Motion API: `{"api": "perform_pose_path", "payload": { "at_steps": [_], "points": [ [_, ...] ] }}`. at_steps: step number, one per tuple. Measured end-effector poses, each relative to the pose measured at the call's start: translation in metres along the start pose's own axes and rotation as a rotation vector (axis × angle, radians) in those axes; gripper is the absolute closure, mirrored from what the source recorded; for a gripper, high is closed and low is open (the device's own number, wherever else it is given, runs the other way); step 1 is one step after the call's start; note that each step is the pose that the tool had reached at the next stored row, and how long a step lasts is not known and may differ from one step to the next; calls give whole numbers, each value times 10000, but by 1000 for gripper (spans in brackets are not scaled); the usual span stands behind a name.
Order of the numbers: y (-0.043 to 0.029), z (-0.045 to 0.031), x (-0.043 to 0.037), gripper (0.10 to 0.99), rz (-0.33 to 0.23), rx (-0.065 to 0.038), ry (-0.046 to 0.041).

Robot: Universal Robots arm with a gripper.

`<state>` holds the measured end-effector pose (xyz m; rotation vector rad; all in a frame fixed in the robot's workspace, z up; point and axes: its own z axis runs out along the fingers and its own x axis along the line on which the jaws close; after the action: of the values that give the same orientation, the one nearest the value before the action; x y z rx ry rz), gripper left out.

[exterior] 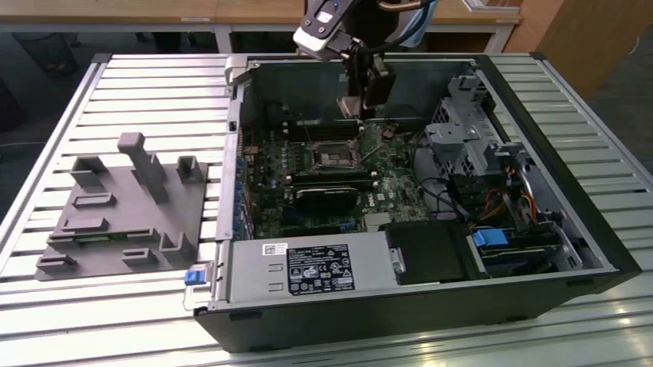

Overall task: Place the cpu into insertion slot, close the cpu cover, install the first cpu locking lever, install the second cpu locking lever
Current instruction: 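Place the cpu into insertion slot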

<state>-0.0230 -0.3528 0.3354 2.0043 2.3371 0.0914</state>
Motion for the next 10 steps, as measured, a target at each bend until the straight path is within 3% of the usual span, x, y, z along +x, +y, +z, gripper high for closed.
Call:
{"api": "perform_pose_path", "payload": {
  "at_steps": [10],
  "points": [
    [-3,36,0,545,0,0,0]
  ]
}}
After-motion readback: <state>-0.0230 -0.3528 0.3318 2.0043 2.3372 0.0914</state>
